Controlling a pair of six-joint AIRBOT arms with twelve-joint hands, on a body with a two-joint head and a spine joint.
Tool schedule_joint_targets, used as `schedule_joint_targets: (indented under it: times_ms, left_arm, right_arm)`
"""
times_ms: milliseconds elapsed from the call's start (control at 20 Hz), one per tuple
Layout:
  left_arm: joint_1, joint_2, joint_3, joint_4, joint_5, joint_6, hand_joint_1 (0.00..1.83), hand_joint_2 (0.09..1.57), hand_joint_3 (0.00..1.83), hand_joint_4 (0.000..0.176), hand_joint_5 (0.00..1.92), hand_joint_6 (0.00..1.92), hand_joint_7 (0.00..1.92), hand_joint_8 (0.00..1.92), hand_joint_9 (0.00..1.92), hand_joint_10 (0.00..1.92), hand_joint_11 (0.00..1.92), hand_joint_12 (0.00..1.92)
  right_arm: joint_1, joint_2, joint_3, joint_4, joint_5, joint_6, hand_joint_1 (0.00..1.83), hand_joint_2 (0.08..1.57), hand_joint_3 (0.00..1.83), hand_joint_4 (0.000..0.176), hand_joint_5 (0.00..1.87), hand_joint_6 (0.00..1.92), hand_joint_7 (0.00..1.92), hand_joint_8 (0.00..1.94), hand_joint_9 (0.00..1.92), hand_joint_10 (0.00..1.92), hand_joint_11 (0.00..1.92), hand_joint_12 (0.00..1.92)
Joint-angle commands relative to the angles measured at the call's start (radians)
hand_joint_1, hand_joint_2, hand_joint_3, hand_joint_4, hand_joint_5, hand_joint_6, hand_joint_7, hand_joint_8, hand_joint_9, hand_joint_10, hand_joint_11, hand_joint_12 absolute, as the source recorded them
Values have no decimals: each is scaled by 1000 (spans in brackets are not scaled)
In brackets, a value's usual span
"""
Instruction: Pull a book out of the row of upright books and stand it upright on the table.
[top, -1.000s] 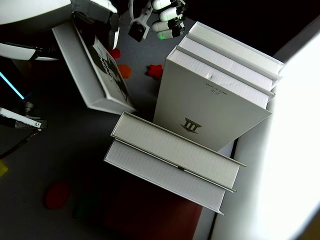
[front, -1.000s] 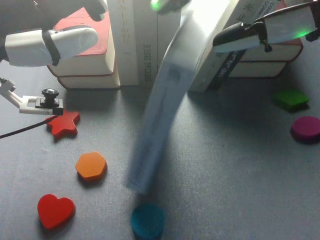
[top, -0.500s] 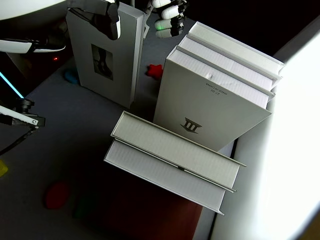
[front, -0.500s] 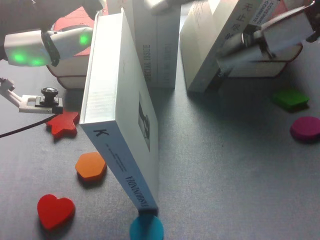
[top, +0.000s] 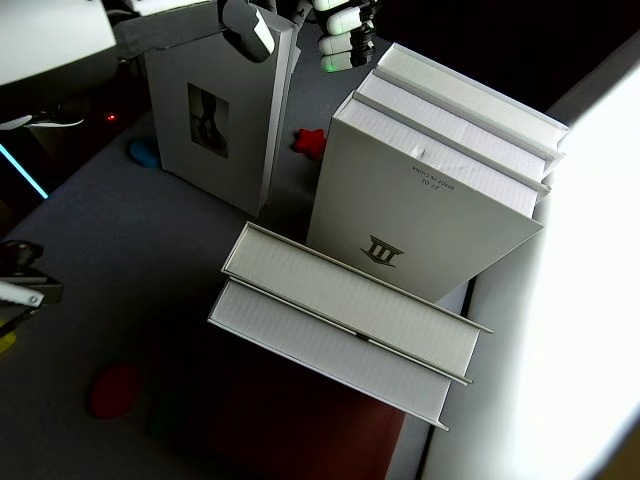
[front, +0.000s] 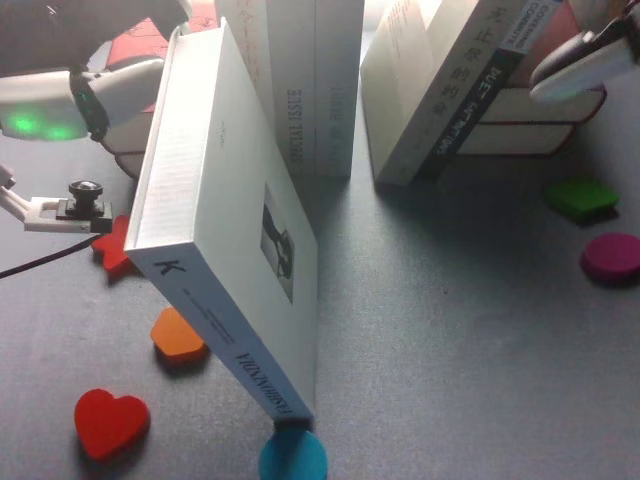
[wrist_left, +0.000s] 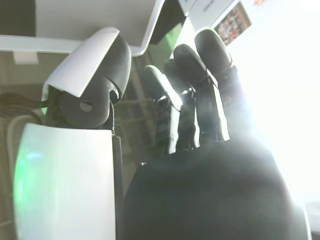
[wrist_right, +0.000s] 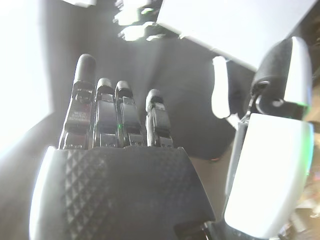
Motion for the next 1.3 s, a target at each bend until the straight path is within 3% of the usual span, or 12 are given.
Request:
schedule_joint_targets:
  times_ms: [0, 200, 250, 300, 400, 500, 650, 800, 850, 1000, 1100, 1250]
  left_arm:
    - [-2, 10, -5, -60, -124, -9, 1200, 1031, 202, 5, 152, 1020, 116, 1120, 133, 1436, 8, 1834]
    - [-1, 19, -13, -73, -143, -9, 1190, 1073, 0, 23, 217, 765, 241, 832, 128, 1342, 0, 1803]
    - [1, 19, -13, -79, -147, -9, 1181, 1051, 0, 32, 194, 500, 253, 684, 127, 1284, 0, 1777]
    - [4, 20, -14, -83, -152, -9, 1173, 1018, 0, 67, 177, 304, 283, 508, 152, 1185, 0, 1771]
    - [14, 28, -19, -98, -166, -9, 1046, 982, 0, 87, 145, 112, 270, 179, 124, 1021, 0, 1735]
    - [20, 35, -24, -108, -178, -9, 1007, 959, 0, 63, 173, 47, 273, 28, 214, 815, 6, 1777]
    - [16, 38, -30, -110, -187, -9, 909, 985, 0, 54, 252, 44, 338, 10, 387, 536, 67, 1685]
    - [11, 35, -30, -108, -193, -9, 864, 982, 0, 115, 150, 4, 243, 0, 321, 515, 0, 1584]
    - [9, 34, -30, -107, -197, -9, 882, 959, 0, 116, 174, 10, 305, 8, 303, 577, 0, 1638]
    - [8, 39, -34, -112, -223, -9, 674, 989, 2, 143, 165, 18, 270, 8, 261, 501, 0, 1619]
    - [13, 59, -55, -119, -254, -9, 662, 993, 2, 154, 188, 20, 295, 8, 261, 458, 0, 1510]
    - [24, 87, -85, -137, -314, -9, 798, 989, 0, 130, 140, 19, 250, 9, 314, 85, 0, 1083]
  right_arm:
    - [2, 11, 2, 117, 43, -34, 982, 738, 0, 89, 0, 0, 0, 0, 36, 10, 0, 763]
    - [-21, 89, -18, 245, 43, -102, 1031, 808, 6, 115, 0, 0, 0, 0, 50, 1, 0, 1007]
    - [-39, 110, -32, 290, 50, -139, 1072, 812, 6, 116, 0, 0, 0, 0, 64, 7, 0, 1004]
    - [-58, 127, -43, 338, 64, -172, 1073, 839, 17, 98, 0, 0, 0, 0, 81, 14, 0, 1007]
    - [-120, 154, -56, 455, 126, -228, 1119, 867, 8, 104, 0, 0, 0, 0, 111, 19, 0, 1182]
    - [-168, 181, -75, 535, 181, -275, 1134, 908, 11, 118, 0, 0, 6, 0, 70, 7, 0, 1140]
    - [-238, 227, -113, 627, 264, -332, 1151, 954, 16, 123, 2, 1, 54, 9, 147, 28, 0, 1141]
    - [-253, 251, -143, 642, 291, -365, 1134, 1067, 36, 124, 67, 17, 15, 0, 102, 2, 0, 825]
    - [-254, 260, -150, 646, 314, -366, 1068, 1066, 21, 133, 129, 33, 2, 0, 73, 0, 0, 669]
    - [-265, 286, -171, 677, 364, -391, 1086, 1001, 0, 91, 16, 0, 60, 7, 174, 23, 0, 915]
    - [-300, 312, -200, 706, 413, -428, 1030, 985, 0, 132, 35, 8, 41, 0, 143, 4, 0, 911]
    - [-328, 329, -239, 726, 476, -482, 720, 975, 0, 88, 134, 28, 160, 19, 375, 68, 27, 1228]
